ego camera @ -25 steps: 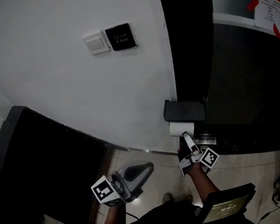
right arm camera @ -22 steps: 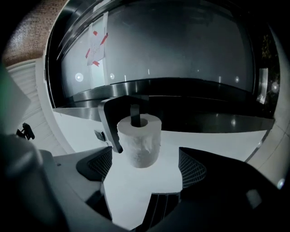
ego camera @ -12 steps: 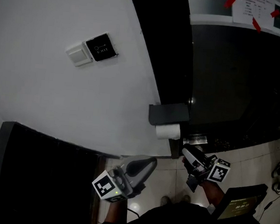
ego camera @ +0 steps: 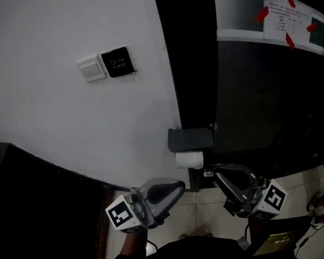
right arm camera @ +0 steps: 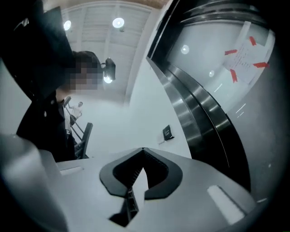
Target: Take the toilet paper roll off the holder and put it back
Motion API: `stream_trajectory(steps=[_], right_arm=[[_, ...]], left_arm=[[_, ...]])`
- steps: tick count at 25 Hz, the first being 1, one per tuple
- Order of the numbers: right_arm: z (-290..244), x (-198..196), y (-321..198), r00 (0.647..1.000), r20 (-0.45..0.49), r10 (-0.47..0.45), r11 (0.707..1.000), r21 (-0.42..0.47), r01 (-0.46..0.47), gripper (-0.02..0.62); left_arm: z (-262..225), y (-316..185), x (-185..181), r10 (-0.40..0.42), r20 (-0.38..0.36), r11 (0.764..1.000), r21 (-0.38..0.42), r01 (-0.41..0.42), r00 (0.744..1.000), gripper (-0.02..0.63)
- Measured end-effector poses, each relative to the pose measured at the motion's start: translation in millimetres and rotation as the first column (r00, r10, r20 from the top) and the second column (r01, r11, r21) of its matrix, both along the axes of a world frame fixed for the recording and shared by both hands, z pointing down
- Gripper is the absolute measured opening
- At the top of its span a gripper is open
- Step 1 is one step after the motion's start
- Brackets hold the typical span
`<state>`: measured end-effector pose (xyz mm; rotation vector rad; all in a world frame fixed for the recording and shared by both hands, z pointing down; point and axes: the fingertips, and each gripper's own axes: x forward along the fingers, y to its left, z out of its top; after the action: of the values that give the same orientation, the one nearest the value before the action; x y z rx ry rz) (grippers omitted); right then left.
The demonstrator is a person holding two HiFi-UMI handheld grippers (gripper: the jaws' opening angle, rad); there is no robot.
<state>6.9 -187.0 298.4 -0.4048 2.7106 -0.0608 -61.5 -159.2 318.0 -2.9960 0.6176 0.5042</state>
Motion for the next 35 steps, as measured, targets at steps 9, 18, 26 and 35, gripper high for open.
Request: stream_trajectory(steps=[9, 18, 26, 35], right_arm=[[21.2, -12.8, -6.1, 0.995, -0.089, 0.047, 0.999, -0.011, -0.048, 0.002], [26.1, -10.6, -12.7, 0.992, -0.099, 0.079, 0.996, -0.031, -0.083, 0.002], [27.6, -9.8, -8.4, 0.993, -0.095, 0.076, 0.996, -0.049, -0.081, 0.002], [32.4, -9.2, -6.2, 0.991, -0.105, 0.078, 0.995, -0.061, -0.085, 0.002]], left_arm=[[-0.4, -6.1, -2.1, -0.002, -0.003, 1.000, 0.005, 0.002, 1.000, -0.003], [1.0, -6.0, -3.9, -0.005, 0.006, 1.000, 0.000, 0.005, 1.000, -0.003], [0.8, -0.4, -0.9, 0.002, 0.007, 1.000, -0.002, -0.002, 1.000, -0.003], [3.4, 4.7, -1.0, -0.005, 0.005, 1.000, -0.013, 0.005, 1.000, -0.003]])
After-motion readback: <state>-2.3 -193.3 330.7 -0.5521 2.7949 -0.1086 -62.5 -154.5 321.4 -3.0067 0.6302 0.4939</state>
